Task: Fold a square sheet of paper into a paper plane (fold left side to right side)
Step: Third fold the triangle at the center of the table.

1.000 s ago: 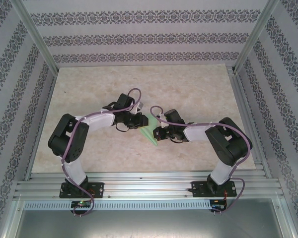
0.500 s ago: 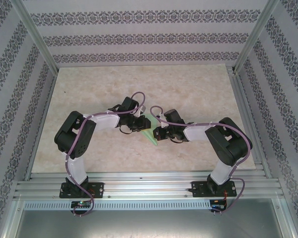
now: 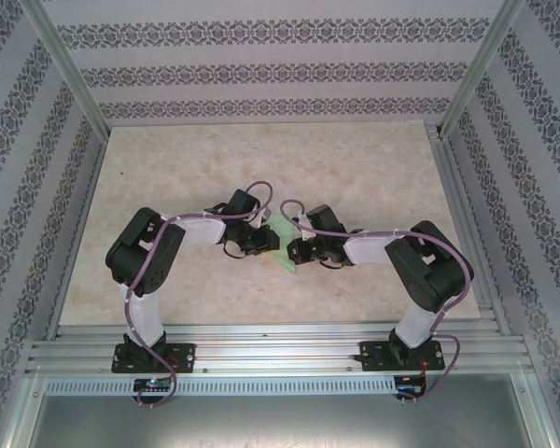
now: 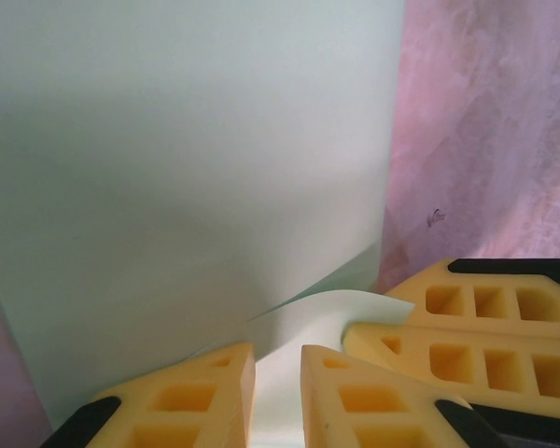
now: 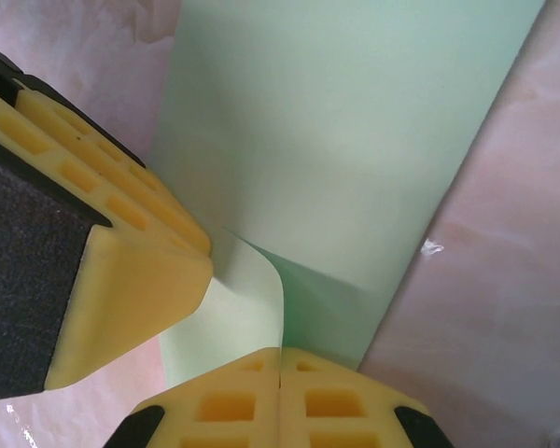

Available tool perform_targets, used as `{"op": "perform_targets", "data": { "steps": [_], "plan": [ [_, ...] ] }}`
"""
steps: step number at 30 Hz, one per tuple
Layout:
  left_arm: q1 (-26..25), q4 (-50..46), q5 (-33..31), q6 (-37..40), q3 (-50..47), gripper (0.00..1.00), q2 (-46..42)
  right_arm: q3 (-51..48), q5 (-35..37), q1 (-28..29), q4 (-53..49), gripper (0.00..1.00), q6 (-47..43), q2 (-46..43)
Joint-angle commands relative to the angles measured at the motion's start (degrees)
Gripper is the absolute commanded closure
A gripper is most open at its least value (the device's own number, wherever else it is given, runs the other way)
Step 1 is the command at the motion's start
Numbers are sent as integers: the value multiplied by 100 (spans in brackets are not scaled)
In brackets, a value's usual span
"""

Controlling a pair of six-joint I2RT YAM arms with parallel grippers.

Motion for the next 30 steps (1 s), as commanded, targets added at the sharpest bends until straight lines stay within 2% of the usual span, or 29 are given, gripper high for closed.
{"op": "perform_targets", "data": {
  "steps": [1, 8, 10, 13, 18, 30],
  "plan": [
    [-69, -147, -214, 171, -222, 78, 41, -62, 313, 43, -618, 96, -107, 260],
    [-71, -99, -353, 169, -406, 78, 49, 284, 294, -19, -1226, 77, 378, -640],
    [-75, -81, -357, 169, -431, 78, 46, 339, 254, -19, -1424, 75, 595, -925],
    [-100, -53, -381, 161, -442, 78, 31, 269, 71, 42, -1561, 76, 1025, -1160],
    [-136, -44, -401, 167, -405, 79, 44, 28, -374, 336, -1031, 79, 1663, -1076],
    [-140, -93, -468, 210, -401, 79, 48, 153, -465, 425, -1042, 81, 1708, -420]
  ]
}}
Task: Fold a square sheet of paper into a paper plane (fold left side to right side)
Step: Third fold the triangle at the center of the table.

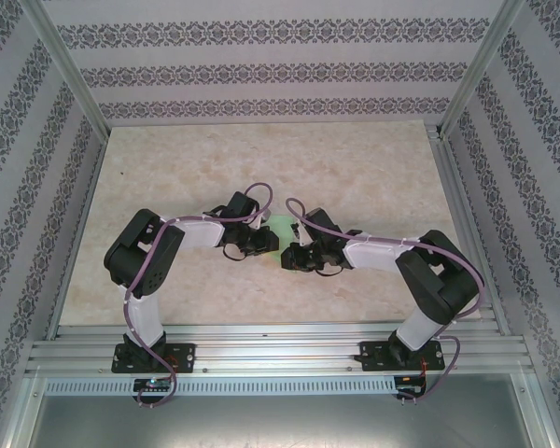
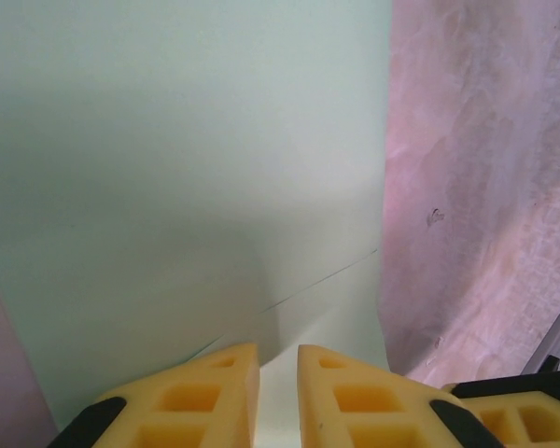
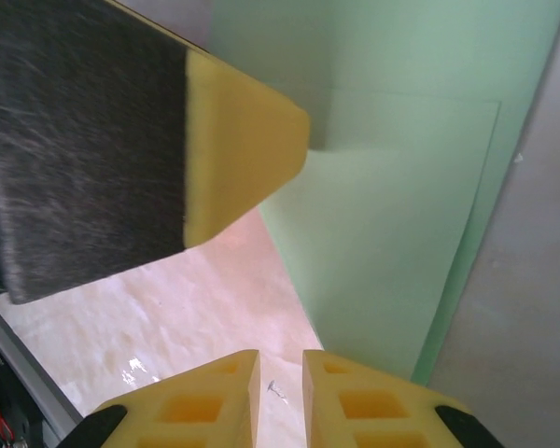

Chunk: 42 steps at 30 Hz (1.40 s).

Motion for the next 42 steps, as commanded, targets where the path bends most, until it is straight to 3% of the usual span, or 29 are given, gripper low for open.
{"op": "perform_targets", "data": {
  "steps": [1, 11, 19, 27, 34, 42],
  "plan": [
    [-108, -402, -366, 196, -191, 79, 123, 20, -52, 8, 25, 81, 44, 98],
    [-104, -476, -442, 231, -164, 80, 144, -41, -69, 9, -146, 81, 68, 284],
    [-104, -493, -488, 245, -123, 80, 159, -376, -166, 61, -316, 82, 642, 253],
    [-105, -552, -533, 282, -103, 80, 162, -845, -141, 66, -552, 85, 922, -197],
    [-105, -529, -515, 266, -111, 81, 123, -408, 29, 57, -870, 85, 792, -847],
    [-104, -454, -514, 221, -137, 81, 70, 69, 878, 303, -413, 81, 2010, -766]
  ]
}}
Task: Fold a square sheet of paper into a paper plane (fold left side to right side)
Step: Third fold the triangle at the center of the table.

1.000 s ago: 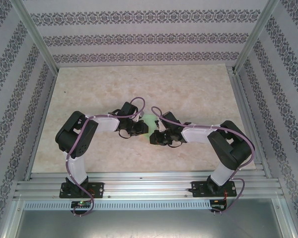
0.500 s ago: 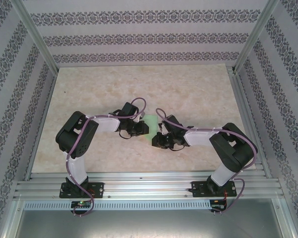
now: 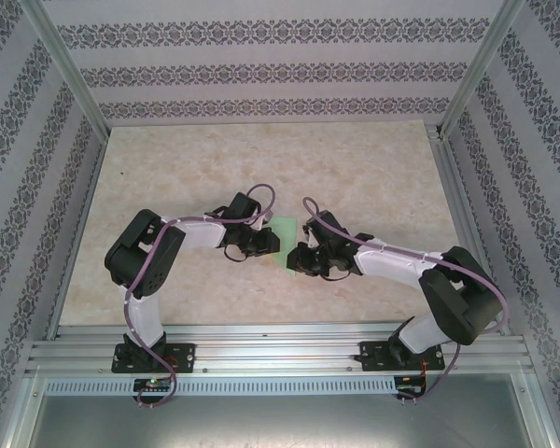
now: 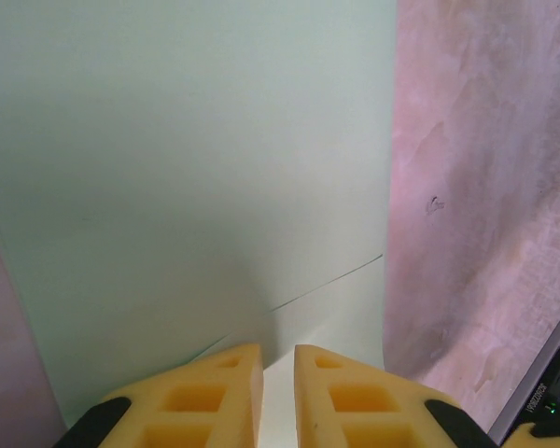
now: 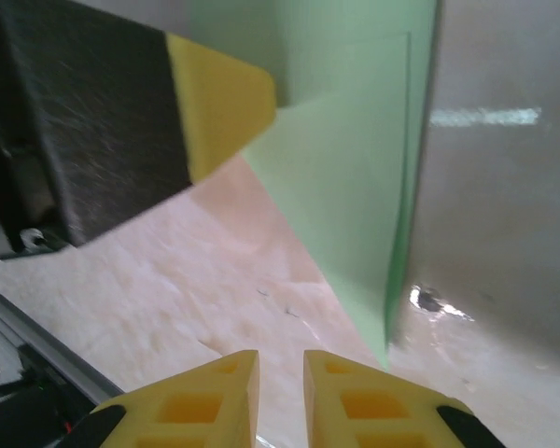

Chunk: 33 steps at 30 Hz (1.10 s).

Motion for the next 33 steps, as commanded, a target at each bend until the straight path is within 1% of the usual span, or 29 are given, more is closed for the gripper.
{"op": "perform_targets", "data": {
  "steps": [1, 3, 7, 12, 19, 26, 33],
  "plan": [
    [-40, -403, -461, 87, -140, 81, 69, 322, 600, 197, 164, 83, 798, 229],
    [-37, -380, -458, 76, -150, 81, 53, 442, 763, 277, 260, 88, 1160, 502],
    [-36, -328, -470, 61, -174, 81, 0, 623, 1010, 372, 377, 92, 1624, 873],
    [-35, -247, -448, 33, -209, 81, 17, 860, 1301, 440, 29, 94, 1738, 1113],
    [-43, -150, -452, 1, -204, 81, 63, 874, 1165, 537, -366, 95, 1811, 1388],
    [-34, -166, -485, 9, -196, 81, 87, 458, 1123, 554, -732, 98, 1878, 1240],
    [-36, -243, -534, 40, -166, 81, 61, -217, 1218, 495, -1109, 98, 1906, 628]
  ]
}}
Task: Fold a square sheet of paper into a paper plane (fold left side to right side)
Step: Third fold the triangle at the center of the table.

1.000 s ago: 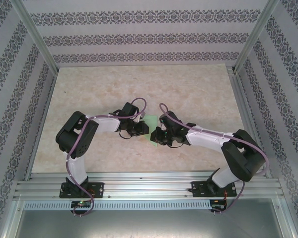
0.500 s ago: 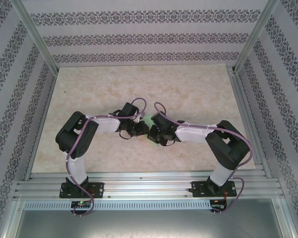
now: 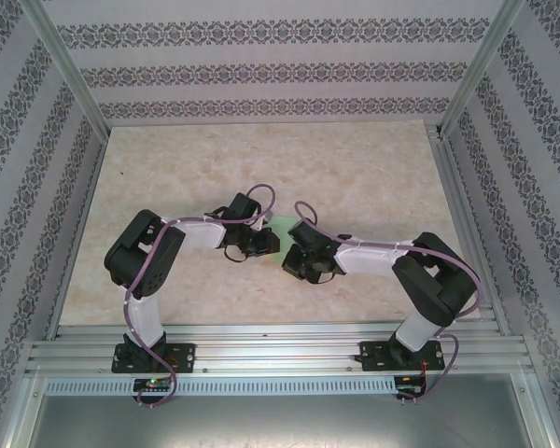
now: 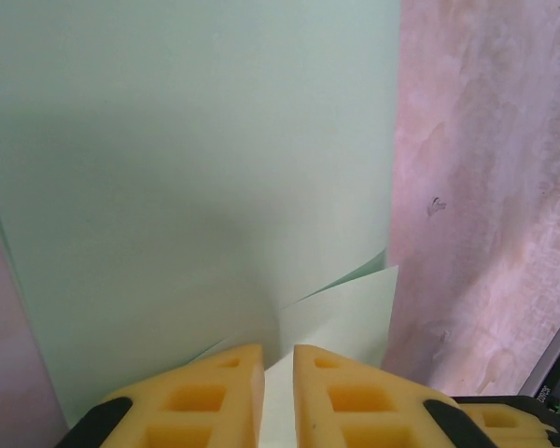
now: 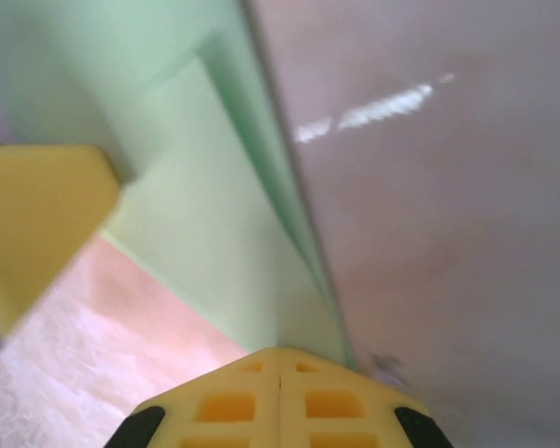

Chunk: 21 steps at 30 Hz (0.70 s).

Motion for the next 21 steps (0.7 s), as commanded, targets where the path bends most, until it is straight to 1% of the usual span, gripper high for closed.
{"op": "perform_targets", "data": {
  "steps": [1, 6, 10, 13, 15, 17, 21],
  "plan": [
    [-27, -286, -494, 47, -147, 81, 75, -559, 121, -1, -1016, 98, 106, -277],
    [-28, -314, -517, 65, -145, 81, 58, -827, 81, -48, -1129, 98, -85, -682],
    [-29, -307, -521, 56, -155, 81, 30, -505, 196, -179, -1258, 97, -539, -1114],
    [-28, -301, -516, 61, -153, 81, 21, -273, 158, -277, -1068, 94, -827, -1291],
    [-31, -292, -526, 48, -156, 81, 12, -169, 24, -283, -797, 94, -914, -1164],
    [-32, -297, -520, 55, -154, 81, 12, 1, -159, -283, -535, 94, -984, -797],
    [-29, -313, -520, 56, -162, 81, -10, 266, -299, -227, -248, 94, -1003, -167]
  ]
}}
